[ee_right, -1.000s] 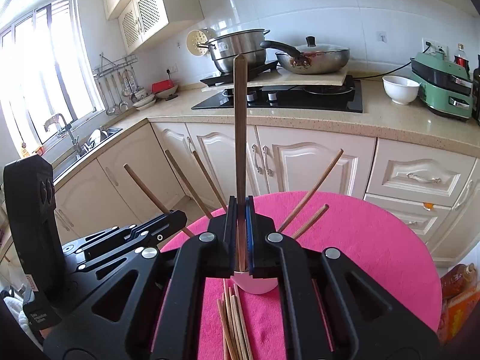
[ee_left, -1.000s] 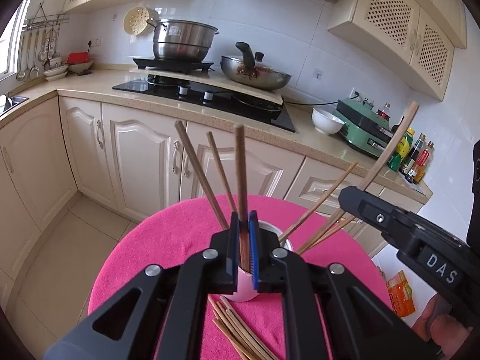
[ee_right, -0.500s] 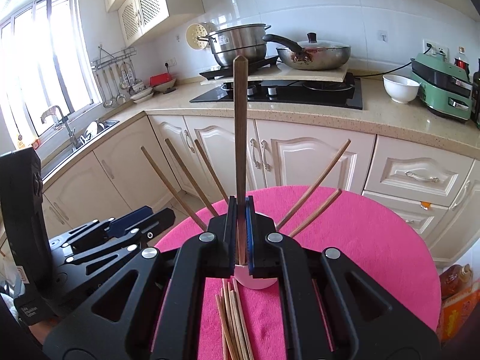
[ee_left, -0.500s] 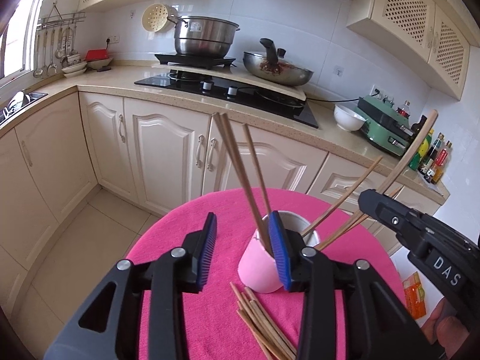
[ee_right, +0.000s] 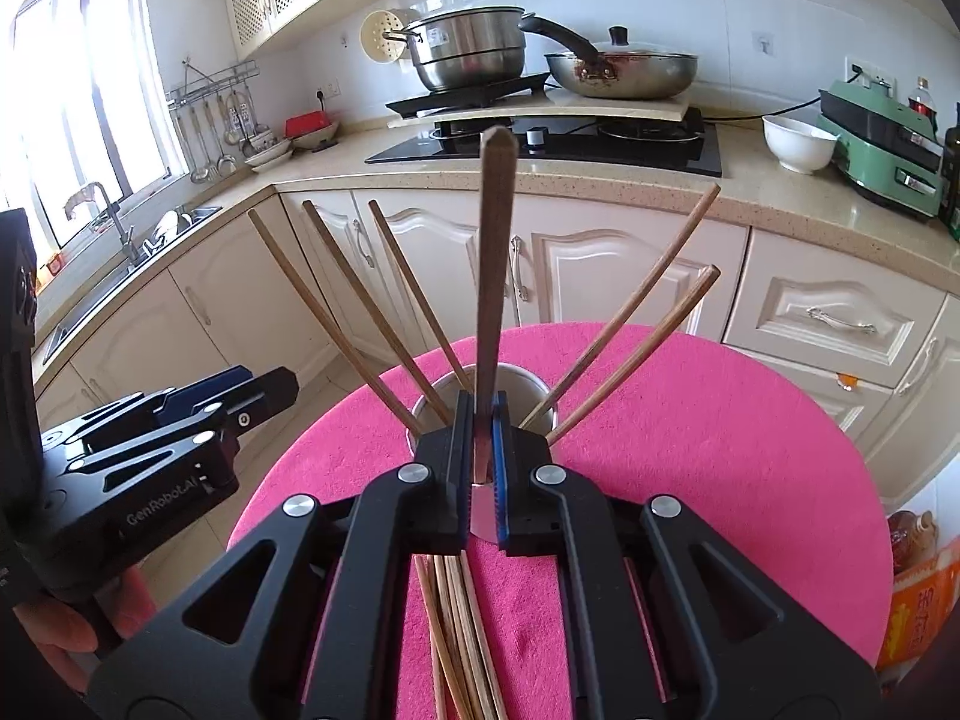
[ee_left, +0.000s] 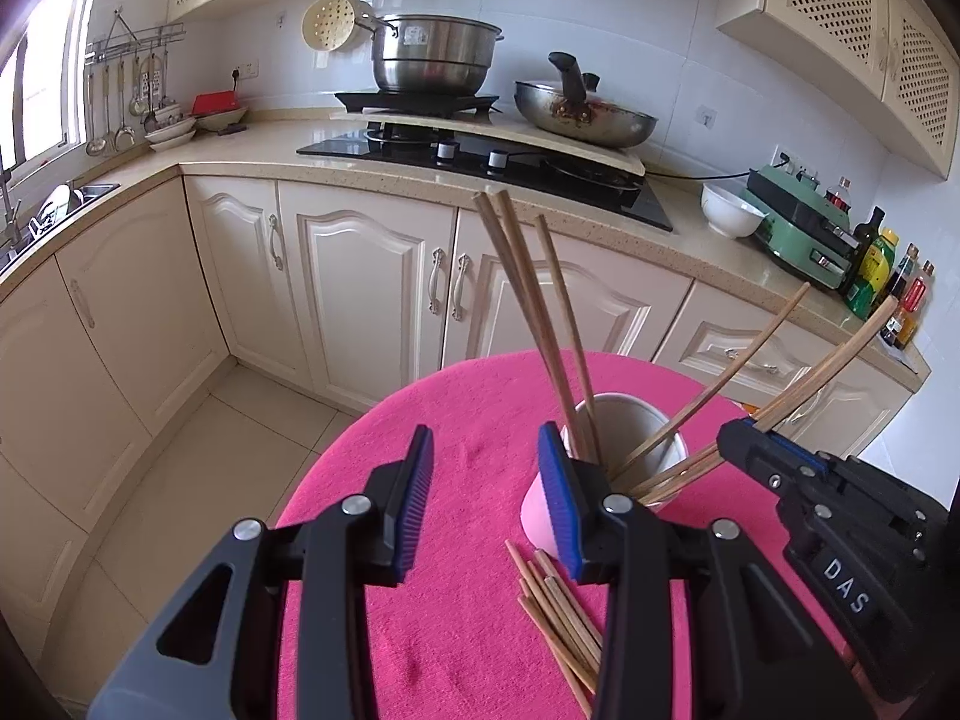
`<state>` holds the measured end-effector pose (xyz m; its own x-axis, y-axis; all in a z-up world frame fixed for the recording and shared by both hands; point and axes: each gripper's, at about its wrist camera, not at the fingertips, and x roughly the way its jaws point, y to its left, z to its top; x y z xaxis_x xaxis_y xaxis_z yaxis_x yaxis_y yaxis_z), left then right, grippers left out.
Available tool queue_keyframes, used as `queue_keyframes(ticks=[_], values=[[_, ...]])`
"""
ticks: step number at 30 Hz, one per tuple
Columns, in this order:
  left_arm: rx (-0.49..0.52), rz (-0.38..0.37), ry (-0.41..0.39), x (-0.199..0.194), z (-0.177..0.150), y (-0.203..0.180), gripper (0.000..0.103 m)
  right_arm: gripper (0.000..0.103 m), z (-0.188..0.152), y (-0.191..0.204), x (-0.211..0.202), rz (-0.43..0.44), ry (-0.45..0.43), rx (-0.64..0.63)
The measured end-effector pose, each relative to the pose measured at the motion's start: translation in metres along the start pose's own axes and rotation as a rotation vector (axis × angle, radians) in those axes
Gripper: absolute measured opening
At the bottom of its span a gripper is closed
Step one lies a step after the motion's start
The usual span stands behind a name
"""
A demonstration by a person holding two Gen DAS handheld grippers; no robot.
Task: Organize utensils
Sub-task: 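Release a chopstick into the pink cup with the left gripper while the right gripper releases its own, then lower both grippers to the chopstick pile and grasp one chopstick with the left gripper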
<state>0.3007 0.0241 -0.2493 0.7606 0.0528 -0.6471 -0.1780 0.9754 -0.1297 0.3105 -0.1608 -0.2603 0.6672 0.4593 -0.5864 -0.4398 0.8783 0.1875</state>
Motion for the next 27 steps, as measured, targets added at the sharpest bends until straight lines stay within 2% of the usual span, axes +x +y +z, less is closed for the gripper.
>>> queue_keyframes(ticks=[11,13,14,16,17,27], values=[[0.009,0.004,0.013,-0.009,-0.003,0.003,0.036,0.008,0.000,0.005,-0.009,-0.019,-0.022,0.009],[0.016,0.004,0.016,-0.011,-0.005,0.003,0.036,0.011,0.000,0.007,-0.012,-0.020,-0.028,0.012],[0.021,0.003,0.014,-0.013,-0.006,0.003,0.037,0.019,-0.001,0.008,-0.015,-0.025,-0.035,0.012],[0.029,0.006,0.009,-0.016,-0.007,0.002,0.038,0.044,-0.001,0.009,-0.019,-0.030,-0.048,0.012],[0.031,0.005,0.008,-0.017,-0.008,0.001,0.038,0.049,-0.001,0.010,-0.024,-0.037,-0.063,0.009],[0.062,-0.010,0.003,-0.034,-0.016,-0.006,0.039,0.049,-0.006,0.014,-0.052,-0.059,-0.108,0.014]])
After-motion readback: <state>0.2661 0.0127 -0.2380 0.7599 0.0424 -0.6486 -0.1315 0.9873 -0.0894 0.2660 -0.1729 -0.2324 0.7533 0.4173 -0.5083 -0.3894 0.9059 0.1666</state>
